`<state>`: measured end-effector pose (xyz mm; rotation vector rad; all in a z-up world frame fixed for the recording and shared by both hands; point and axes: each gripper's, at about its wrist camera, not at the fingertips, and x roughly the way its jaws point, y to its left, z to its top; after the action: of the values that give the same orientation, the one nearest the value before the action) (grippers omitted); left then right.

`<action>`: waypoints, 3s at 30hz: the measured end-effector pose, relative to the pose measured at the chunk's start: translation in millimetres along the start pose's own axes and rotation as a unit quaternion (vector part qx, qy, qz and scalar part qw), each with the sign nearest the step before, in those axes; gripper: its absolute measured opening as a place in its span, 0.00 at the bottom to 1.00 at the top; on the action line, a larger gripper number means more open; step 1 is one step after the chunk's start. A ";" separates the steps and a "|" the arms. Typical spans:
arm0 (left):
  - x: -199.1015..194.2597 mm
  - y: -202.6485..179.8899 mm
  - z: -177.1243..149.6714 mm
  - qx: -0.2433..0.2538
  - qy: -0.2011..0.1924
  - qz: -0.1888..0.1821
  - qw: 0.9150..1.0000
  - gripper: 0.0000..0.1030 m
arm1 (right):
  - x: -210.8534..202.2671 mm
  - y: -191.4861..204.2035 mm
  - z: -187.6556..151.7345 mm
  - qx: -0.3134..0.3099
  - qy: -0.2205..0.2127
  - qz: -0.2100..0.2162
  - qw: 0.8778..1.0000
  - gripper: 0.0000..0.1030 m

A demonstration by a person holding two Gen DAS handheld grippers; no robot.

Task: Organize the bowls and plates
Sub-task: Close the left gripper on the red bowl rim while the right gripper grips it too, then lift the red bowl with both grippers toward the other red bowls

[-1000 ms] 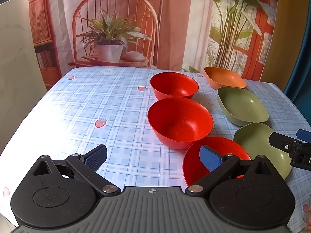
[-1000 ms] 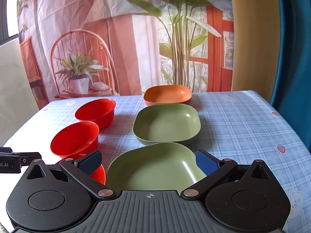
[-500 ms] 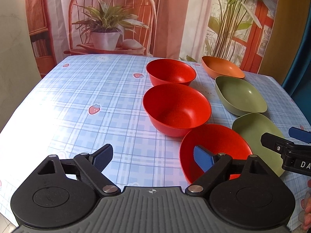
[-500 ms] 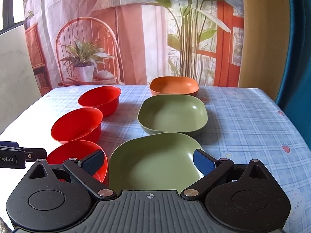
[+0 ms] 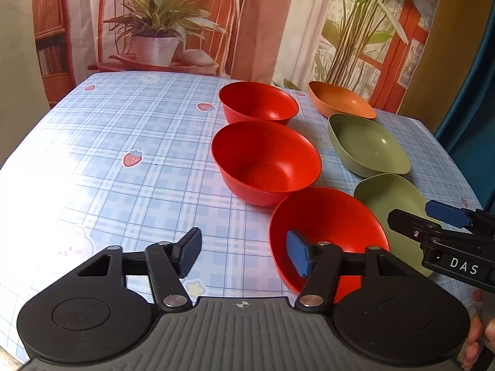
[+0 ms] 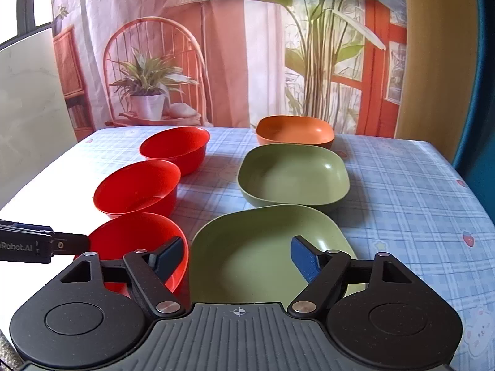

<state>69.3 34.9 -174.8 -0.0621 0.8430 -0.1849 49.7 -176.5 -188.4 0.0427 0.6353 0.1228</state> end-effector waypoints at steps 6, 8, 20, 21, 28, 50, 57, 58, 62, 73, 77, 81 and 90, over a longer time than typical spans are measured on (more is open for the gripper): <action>2.9 -1.7 -2.7 0.004 0.007 -0.015 1.000 0.32 | 1.0 8.7 0.2 -0.014 0.007 0.030 0.999 0.49; 3.9 -1.6 -3.8 0.003 0.008 -0.017 1.000 0.32 | 2.6 12.6 -1.1 -0.018 0.012 0.040 0.999 0.44; 12.9 -5.5 -8.7 0.001 0.034 -0.054 0.998 0.17 | 9.8 22.6 -7.7 -0.030 0.038 0.074 0.996 0.17; 12.6 -6.7 -8.9 0.005 0.033 -0.056 0.998 0.16 | 10.5 23.1 -8.1 -0.030 0.040 0.078 0.996 0.16; 10.7 -8.3 -9.7 0.010 0.032 -0.059 0.998 0.16 | 11.3 23.3 -9.1 -0.031 0.045 0.078 0.995 0.14; -16.7 -14.5 -6.4 0.028 -0.007 -0.068 0.997 0.16 | -15.3 20.9 0.2 -0.034 0.014 0.075 0.997 0.14; -26.3 -14.4 -1.8 0.028 -0.024 -0.069 0.997 0.16 | -23.1 22.2 10.5 -0.039 -0.001 0.078 0.996 0.14; -27.5 -14.6 -0.4 0.028 -0.026 -0.069 0.997 0.16 | -23.3 22.5 11.6 -0.040 -0.002 0.079 0.996 0.14; -29.6 -13.5 4.5 0.032 -0.031 -0.067 0.997 0.16 | -21.0 25.7 18.1 -0.044 -0.004 0.079 0.996 0.15; -20.7 -4.4 38.2 0.035 -0.044 -0.067 0.996 0.16 | 0.1 30.7 48.2 -0.063 -0.017 0.079 0.995 0.15; -17.8 -2.3 50.1 0.042 -0.047 -0.064 0.996 0.16 | 9.3 31.1 60.9 -0.064 -0.020 0.081 0.994 0.14; -15.0 -1.8 60.0 0.054 -0.048 -0.056 0.996 0.16 | 17.8 33.4 72.0 -0.065 -0.022 0.083 0.994 0.15; 0.4 7.0 80.4 0.042 -0.028 -0.063 0.997 0.16 | 36.8 35.0 88.1 -0.064 -0.011 0.088 0.994 0.15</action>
<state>130.6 40.2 -122.6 -0.0413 0.7758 -0.3362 127.9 -137.3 -136.5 -0.0240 0.6007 0.3332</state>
